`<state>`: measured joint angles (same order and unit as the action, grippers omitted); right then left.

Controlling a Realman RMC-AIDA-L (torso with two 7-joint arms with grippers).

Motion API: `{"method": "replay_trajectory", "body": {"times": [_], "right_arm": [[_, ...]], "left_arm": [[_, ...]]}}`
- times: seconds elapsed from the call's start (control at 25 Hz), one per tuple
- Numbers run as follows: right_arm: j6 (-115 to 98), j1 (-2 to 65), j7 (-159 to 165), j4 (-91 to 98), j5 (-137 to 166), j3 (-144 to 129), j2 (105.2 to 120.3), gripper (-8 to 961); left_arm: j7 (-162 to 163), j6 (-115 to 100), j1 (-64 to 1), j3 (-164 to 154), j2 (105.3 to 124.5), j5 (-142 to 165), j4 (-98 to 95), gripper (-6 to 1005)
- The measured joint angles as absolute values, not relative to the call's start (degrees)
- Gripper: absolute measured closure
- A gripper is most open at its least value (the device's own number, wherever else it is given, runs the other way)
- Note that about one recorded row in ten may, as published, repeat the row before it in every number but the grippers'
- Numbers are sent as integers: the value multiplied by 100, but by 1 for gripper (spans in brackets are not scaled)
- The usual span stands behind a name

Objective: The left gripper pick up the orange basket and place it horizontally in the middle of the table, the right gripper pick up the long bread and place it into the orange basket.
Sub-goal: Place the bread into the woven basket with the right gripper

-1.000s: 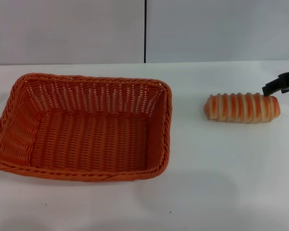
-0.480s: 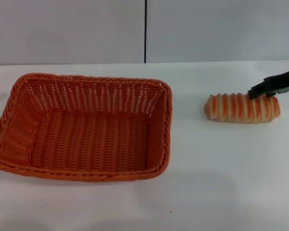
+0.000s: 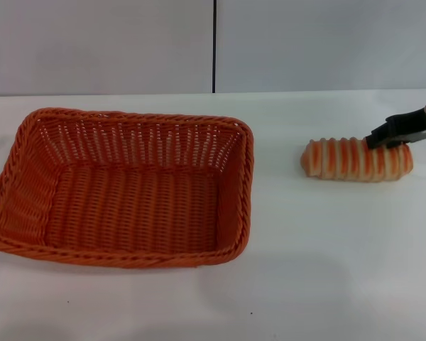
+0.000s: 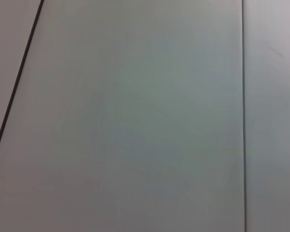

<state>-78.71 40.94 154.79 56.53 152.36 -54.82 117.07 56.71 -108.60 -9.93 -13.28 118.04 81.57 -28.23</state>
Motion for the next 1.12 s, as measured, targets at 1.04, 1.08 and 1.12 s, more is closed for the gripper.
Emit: {"method": "replay_trajectory", "body": {"times": [1.04, 1.08, 1.12], "right_arm": [[-7408, 4262, 15615, 5194, 15728, -5513, 11704, 685], [-7395, 4261, 15579, 5194, 15726, -5508, 11711, 693], [-7387, 4263, 15549, 5194, 15724, -5499, 11719, 701]], "left_arm": [[5711, -10813, -1039, -1345, 11803, 8134, -2835, 188], [5712, -10813, -1045, -1345, 11803, 8133, -2833, 188], [5712, -10813, -1052, -1345, 11804, 8132, -2831, 188]]}}
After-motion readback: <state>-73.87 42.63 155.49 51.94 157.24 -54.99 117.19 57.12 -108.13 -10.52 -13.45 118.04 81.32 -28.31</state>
